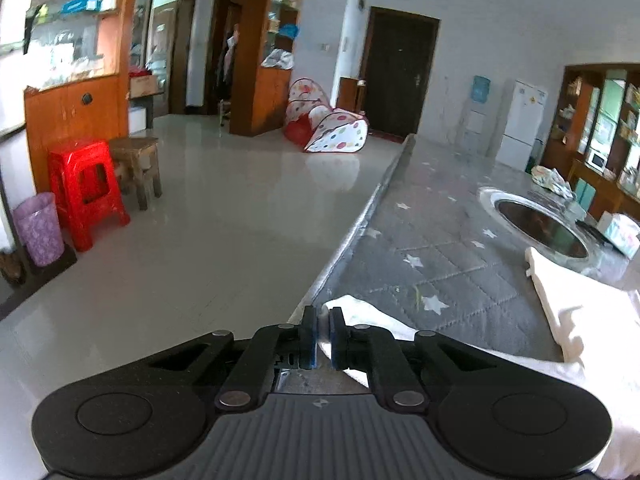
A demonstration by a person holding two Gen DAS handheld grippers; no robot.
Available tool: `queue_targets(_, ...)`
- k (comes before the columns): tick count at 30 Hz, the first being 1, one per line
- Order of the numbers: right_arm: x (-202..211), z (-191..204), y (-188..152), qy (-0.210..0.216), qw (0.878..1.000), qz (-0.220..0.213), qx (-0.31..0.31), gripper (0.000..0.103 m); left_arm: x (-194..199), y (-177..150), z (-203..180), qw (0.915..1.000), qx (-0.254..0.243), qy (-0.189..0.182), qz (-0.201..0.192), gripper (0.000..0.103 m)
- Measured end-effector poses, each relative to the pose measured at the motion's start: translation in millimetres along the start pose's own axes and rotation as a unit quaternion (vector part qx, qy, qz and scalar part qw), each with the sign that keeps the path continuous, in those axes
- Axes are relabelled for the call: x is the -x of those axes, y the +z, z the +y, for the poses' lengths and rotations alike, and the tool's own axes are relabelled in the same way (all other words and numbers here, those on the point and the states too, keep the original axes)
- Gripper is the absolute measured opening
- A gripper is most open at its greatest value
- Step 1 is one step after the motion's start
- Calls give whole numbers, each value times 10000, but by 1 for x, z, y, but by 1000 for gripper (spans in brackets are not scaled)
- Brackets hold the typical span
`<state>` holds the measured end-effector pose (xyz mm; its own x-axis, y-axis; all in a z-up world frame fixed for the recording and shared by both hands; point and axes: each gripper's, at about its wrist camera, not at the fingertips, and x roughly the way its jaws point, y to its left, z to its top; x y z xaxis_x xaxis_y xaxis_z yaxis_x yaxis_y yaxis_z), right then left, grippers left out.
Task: Fold clothes
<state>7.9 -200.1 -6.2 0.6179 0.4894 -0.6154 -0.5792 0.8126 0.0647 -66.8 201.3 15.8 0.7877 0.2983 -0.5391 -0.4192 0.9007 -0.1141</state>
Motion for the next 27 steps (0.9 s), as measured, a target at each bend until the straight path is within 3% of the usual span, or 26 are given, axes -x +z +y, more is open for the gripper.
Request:
queue_targets(3, 10, -1, 0, -23, 10000, -86, -17, 103, 2, 6, -5, 9999, -65, 116, -104, 19)
queue_targets(10, 21, -15, -4, -215, 9991, -142, -349, 103, -8, 1, -36, 9972, -526, -516, 106, 28)
queue_targets(18, 32, -29, -17, -424, 9972, -20, -623, 103, -32, -10, -34, 9969, -536, -332, 475, 36)
queue_targets(23, 47, -44, -24, -484, 9939, -157, -977, 103, -26, -6, -32, 9974, -524, -256, 422, 43)
queue_targets(27, 61, -70, -33, -980, 9840, -252, -1470, 103, -17, -2, -44, 9969, -575, -412, 338, 46)
